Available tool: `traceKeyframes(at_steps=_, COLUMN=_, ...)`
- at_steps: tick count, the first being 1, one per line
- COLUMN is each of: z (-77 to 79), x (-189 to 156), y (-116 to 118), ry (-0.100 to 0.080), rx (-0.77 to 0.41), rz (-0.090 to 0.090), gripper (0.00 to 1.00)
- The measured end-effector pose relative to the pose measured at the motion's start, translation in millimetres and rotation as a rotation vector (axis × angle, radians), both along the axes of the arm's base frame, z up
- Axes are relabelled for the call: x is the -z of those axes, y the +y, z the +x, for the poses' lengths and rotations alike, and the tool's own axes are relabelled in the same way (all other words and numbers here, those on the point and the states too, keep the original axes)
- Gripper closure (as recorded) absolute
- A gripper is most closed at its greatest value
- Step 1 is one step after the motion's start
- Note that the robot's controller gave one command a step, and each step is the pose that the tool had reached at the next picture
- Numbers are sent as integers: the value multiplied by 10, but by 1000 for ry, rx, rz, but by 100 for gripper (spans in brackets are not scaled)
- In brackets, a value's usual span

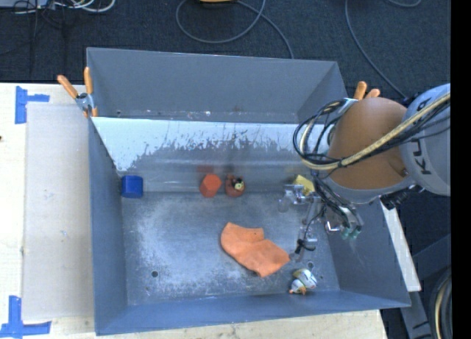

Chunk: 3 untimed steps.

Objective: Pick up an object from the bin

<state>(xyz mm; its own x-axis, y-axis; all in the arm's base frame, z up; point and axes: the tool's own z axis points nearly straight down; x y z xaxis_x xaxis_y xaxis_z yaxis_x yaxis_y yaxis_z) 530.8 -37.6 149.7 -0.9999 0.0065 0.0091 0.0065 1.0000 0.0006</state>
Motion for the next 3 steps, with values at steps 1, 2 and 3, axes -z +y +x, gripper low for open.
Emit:
traceKeyframes(at_steps=1, z=16, x=-45, y=1, ry=-7, rx=-1, rz=0, gripper=0)
traceKeyframes(at_steps=2, z=-146, x=490, y=223, ry=-8, rx=-24, rz=-1, gripper=0)
traceKeyframes(at_steps=3, z=-97, x=764, y=302, ry=0, rx=-147, rz=1, gripper=0)
